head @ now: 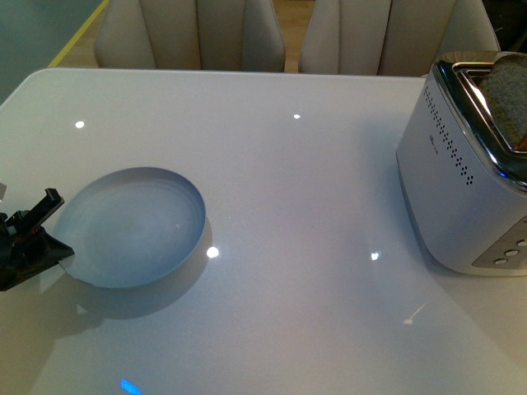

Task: Left arm holds plate, right arm toasts bread

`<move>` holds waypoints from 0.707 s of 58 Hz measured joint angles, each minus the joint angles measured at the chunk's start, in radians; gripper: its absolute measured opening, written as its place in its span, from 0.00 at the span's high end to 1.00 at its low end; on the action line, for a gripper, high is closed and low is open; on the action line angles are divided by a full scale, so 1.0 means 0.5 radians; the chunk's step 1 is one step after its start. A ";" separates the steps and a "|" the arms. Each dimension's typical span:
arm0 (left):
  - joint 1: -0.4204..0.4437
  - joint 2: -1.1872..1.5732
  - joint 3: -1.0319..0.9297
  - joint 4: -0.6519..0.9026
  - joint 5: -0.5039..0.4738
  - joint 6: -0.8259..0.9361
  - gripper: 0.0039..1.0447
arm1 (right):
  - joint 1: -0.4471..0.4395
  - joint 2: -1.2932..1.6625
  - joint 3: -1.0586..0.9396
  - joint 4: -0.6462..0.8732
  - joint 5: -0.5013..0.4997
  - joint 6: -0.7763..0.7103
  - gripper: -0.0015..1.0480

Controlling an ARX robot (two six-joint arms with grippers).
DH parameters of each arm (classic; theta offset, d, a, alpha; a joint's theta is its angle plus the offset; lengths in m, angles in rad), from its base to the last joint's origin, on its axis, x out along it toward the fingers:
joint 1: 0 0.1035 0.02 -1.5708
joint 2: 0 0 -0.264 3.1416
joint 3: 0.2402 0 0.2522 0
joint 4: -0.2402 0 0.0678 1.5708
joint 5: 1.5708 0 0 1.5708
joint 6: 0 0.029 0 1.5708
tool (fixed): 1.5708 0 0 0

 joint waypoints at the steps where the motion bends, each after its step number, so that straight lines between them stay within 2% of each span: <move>1: 0.002 0.008 -0.002 0.009 0.004 -0.002 0.97 | 0.000 0.000 0.000 0.000 0.000 0.000 0.09; 15: 0.013 0.024 -0.014 0.053 0.027 -0.012 0.97 | 0.000 0.000 0.000 0.000 0.000 0.000 0.09; 26: 0.008 0.026 -0.022 0.074 0.062 -0.060 0.58 | 0.000 0.000 0.000 0.000 0.000 0.000 0.09; 41: -0.005 -0.137 -0.101 0.083 0.055 -0.079 0.21 | 0.000 0.000 0.000 0.000 0.000 0.000 0.09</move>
